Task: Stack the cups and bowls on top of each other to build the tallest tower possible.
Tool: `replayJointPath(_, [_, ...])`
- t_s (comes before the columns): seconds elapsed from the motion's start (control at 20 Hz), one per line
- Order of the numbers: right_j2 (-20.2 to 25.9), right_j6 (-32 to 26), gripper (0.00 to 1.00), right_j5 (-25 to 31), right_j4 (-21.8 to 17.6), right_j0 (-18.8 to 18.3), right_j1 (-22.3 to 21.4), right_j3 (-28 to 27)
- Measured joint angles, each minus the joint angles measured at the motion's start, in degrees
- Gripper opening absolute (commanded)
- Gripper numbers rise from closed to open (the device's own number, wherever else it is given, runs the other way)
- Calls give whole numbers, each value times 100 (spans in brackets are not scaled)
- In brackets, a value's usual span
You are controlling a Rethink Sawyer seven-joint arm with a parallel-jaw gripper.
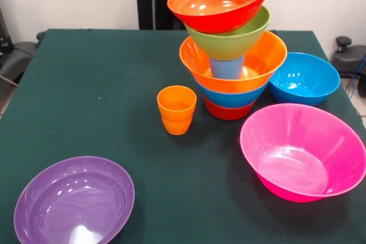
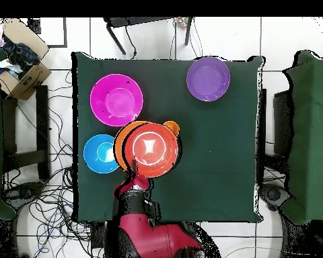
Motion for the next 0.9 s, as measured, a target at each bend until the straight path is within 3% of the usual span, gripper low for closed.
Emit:
replayJointPath(0.5, [-268, 218, 0, -1, 20, 436, -5, -8])
replayJointPath(0.9, [-503, 258, 0, 0, 18, 570, -4, -115])
